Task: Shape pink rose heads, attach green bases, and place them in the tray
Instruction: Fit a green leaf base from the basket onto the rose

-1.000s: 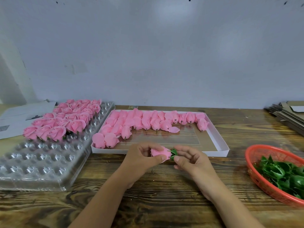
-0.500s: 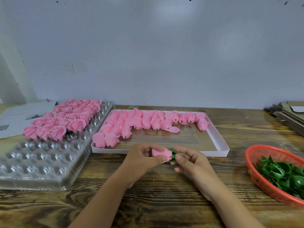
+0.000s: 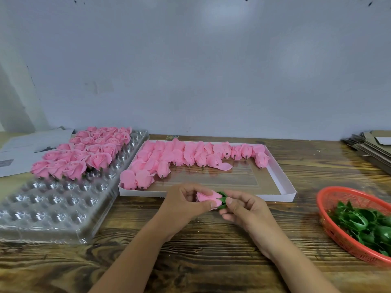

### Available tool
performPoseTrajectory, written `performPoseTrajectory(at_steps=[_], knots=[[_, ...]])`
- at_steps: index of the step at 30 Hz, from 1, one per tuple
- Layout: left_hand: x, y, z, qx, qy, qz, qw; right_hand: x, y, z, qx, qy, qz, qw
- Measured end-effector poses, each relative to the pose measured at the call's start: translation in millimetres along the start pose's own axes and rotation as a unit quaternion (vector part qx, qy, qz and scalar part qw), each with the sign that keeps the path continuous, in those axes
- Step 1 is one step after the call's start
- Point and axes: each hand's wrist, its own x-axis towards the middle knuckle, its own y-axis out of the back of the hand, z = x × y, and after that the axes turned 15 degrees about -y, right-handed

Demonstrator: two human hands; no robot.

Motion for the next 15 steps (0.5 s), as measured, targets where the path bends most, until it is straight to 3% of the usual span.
performPoseTrajectory(at_steps=[5,9,15], knots=[[-0.2,0.0,-0.3,0.001,0.002,0.002,1.0,0.0,-1.5,0.0,0.028,0.014,0.01,0.999],[0.2,0.3,-0.1,0.003,0.009,0.002,1.0,-1.2,-0.6,-0.1,-0.034,0.077,0.045,0.995],[0.2,1.6,2.3,-0.039,0.017,0.01,0.999,-3.2,-2.4,-1.0,-0.049,0.115,0.035,0.991]])
